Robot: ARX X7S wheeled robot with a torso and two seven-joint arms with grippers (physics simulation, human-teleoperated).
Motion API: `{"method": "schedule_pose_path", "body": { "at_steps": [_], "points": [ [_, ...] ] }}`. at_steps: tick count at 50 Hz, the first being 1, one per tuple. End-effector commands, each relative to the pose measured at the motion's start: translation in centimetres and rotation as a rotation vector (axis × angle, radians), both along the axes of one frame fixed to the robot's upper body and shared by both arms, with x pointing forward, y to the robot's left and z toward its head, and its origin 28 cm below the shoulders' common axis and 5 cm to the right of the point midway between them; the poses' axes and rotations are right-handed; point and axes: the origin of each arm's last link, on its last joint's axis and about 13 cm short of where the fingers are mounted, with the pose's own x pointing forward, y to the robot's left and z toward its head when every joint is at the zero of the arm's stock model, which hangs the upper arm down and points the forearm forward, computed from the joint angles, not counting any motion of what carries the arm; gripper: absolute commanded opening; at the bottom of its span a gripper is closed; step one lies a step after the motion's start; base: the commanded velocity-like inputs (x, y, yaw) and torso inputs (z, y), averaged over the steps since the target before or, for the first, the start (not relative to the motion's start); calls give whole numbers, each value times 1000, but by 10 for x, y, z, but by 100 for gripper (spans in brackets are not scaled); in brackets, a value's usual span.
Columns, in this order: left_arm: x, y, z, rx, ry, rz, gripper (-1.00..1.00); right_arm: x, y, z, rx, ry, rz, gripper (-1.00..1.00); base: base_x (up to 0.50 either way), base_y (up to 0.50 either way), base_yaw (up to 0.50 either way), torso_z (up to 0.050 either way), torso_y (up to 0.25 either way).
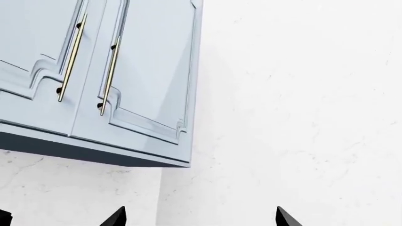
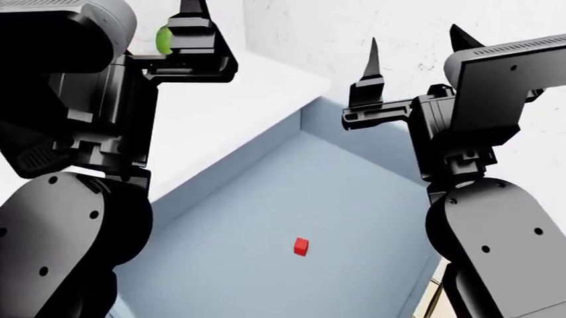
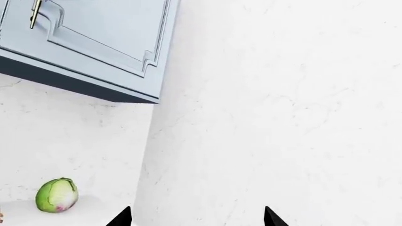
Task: Close the right drawer.
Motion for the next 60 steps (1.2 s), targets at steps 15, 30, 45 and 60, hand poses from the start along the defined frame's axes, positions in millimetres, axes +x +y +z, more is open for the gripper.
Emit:
{"method": "schedule_pose_path", "body": {
  "at_steps": [15,30,45,60],
  "points": [
    [0,-1,2,1,-2,-8,100,-8,-2,5,1,-17,-27,100,0,0,0,0,1],
    [0,-1,-2,4,12,-14,100,-32,-24,6,9,13,-143,100,0,0,0,0,0],
    [1,-1,-1,2,13,-15,100,-43,-38,3,36,23,-207,100,0,0,0,0,0],
    [0,-2,-2,4,13,-13,100,-51,-57,-8,67,66,-296,100,0,0,0,0,0]
  ]
}}
